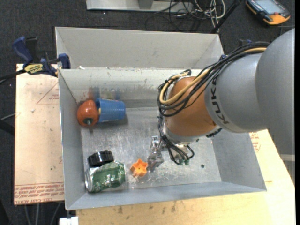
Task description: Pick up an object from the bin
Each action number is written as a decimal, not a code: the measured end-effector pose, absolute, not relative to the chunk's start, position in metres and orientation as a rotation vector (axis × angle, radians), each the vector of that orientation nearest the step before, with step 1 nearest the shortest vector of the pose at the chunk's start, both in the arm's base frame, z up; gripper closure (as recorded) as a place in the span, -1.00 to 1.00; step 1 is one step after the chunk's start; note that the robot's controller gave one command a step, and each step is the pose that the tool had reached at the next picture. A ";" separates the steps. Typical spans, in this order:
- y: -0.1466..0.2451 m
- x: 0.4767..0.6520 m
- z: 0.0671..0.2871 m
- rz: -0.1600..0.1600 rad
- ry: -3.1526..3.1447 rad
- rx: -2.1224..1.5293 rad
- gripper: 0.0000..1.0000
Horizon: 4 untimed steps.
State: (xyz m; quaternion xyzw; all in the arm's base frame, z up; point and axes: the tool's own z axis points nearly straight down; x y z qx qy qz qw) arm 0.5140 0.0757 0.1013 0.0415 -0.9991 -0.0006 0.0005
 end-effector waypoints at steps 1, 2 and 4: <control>0.071 0.513 0.120 -0.002 -3.139 -0.140 -1.00; 0.069 0.511 0.112 -0.002 -3.130 -0.272 -1.00; 0.137 0.503 0.076 -0.003 -3.145 0.078 1.00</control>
Offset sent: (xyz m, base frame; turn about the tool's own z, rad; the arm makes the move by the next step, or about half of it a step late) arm 0.0000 0.0000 0.0000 0.0000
